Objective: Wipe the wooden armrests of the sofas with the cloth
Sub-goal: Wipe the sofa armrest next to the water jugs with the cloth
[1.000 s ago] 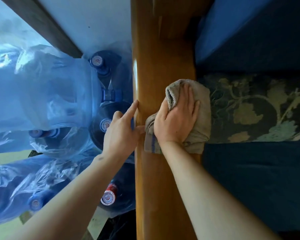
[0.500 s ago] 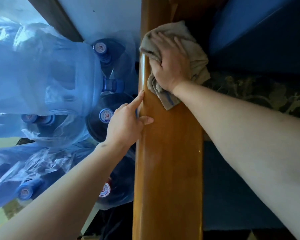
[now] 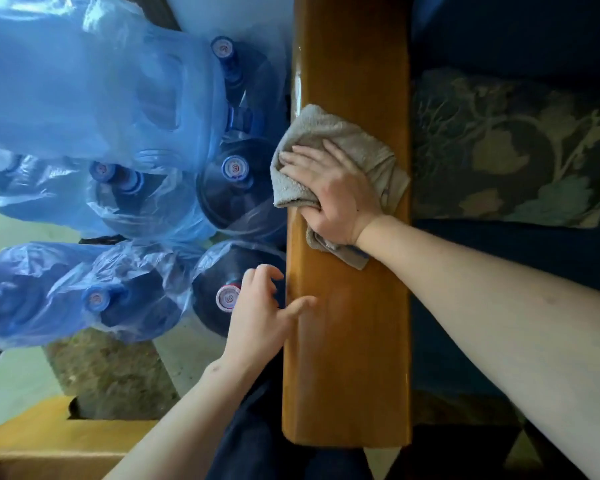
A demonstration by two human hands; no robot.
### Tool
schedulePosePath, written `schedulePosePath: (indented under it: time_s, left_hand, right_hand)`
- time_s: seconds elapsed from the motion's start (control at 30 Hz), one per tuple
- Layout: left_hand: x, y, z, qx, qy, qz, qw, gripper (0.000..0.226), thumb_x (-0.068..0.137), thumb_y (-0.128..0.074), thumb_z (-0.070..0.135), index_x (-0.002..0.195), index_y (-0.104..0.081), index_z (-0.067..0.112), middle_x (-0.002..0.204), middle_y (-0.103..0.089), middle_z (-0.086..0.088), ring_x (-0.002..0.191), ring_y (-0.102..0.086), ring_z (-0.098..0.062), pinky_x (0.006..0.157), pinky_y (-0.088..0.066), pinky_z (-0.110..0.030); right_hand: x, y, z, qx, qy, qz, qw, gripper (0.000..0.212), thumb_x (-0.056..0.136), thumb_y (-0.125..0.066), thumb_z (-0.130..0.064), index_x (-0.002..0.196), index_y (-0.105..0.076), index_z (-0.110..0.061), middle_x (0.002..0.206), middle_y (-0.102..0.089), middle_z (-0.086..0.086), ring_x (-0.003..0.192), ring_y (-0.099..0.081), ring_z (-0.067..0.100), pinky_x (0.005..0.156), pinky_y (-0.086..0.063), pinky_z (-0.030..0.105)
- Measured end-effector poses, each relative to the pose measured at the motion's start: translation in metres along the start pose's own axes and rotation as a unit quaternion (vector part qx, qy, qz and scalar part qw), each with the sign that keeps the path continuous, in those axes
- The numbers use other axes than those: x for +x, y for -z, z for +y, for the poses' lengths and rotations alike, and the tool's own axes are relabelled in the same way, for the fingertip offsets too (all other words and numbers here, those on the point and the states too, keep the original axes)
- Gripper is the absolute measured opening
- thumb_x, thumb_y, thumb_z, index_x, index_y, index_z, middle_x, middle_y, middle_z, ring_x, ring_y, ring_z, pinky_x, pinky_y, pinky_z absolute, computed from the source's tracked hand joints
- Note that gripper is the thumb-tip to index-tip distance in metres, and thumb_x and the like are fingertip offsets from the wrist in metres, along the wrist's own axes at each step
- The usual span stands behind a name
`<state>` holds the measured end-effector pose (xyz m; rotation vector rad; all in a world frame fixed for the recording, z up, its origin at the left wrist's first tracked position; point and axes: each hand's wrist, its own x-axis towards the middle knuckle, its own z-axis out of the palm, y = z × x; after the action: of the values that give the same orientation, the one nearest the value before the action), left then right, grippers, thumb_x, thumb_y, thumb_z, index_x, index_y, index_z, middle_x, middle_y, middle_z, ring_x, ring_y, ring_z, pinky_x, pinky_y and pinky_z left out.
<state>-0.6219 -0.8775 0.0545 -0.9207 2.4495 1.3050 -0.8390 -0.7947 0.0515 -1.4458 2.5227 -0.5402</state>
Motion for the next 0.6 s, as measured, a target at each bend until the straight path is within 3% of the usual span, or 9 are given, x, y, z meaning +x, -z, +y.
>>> schedulePosePath:
  time_s: [0.13, 0.33, 0.43, 0.5, 0.6]
  left_hand:
    - [-0.057, -0.01, -0.027, 0.013, 0.064, -0.026, 0.998, 0.062, 0.059, -0.082, 0.067, 0.084, -0.039, 0.03, 0.089, -0.047, 0.007, 0.075, -0.047, -0.002, 0.059, -0.033, -0.023]
    - [-0.107, -0.012, -0.057, 0.002, 0.028, 0.003, 1.0, 0.029, 0.089, -0.073, 0.038, 0.068, -0.059, 0.024, 0.077, -0.051, 0.005, 0.075, -0.053, -0.004, 0.063, -0.035, -0.021]
    - [-0.119, -0.004, -0.06, -0.006, 0.015, 0.015, 1.0, 0.017, 0.094, -0.062, 0.007, 0.086, -0.069, 0.02, 0.085, -0.056, 0.003, 0.08, -0.055, -0.001, 0.072, -0.037, -0.018]
    - [-0.121, 0.001, -0.056, -0.028, 0.005, 0.031, 0.999, 0.028, 0.087, -0.059, -0.004, 0.102, -0.067, 0.018, 0.093, -0.055, 0.003, 0.085, -0.056, -0.002, 0.076, -0.041, -0.019]
    - [-0.121, 0.007, -0.036, -0.104, -0.01, 0.019, 0.994, 0.031, 0.086, -0.073, 0.021, 0.114, -0.059, 0.025, 0.104, -0.055, 0.003, 0.09, -0.058, -0.009, 0.077, -0.046, -0.017]
  right_hand:
    - [-0.048, -0.017, -0.033, 0.001, -0.021, 0.018, 1.0, 0.062, 0.082, -0.058, -0.033, 0.143, -0.057, -0.02, 0.157, -0.049, -0.001, 0.149, -0.038, 0.018, 0.128, -0.015, 0.046]
    - [-0.124, -0.039, -0.081, 0.0, -0.076, 0.054, 0.996, 0.062, 0.087, -0.051, -0.04, 0.146, -0.054, -0.019, 0.159, -0.046, 0.001, 0.151, -0.035, 0.019, 0.128, -0.016, 0.047]
    - [-0.161, -0.051, -0.11, -0.002, -0.077, 0.044, 0.996, 0.063, 0.088, -0.053, -0.043, 0.146, -0.052, -0.019, 0.161, -0.044, 0.001, 0.152, -0.033, 0.019, 0.128, -0.016, 0.048]
    - [-0.183, -0.057, -0.126, 0.0, -0.075, 0.042, 0.996, 0.063, 0.088, -0.055, -0.043, 0.147, -0.052, -0.02, 0.161, -0.043, 0.001, 0.152, -0.032, 0.019, 0.128, -0.016, 0.048]
    - [-0.208, -0.064, -0.141, 0.013, -0.098, 0.061, 0.993, 0.061, 0.092, -0.056, -0.044, 0.147, -0.052, -0.019, 0.161, -0.044, 0.0, 0.152, -0.032, 0.017, 0.128, -0.018, 0.048]
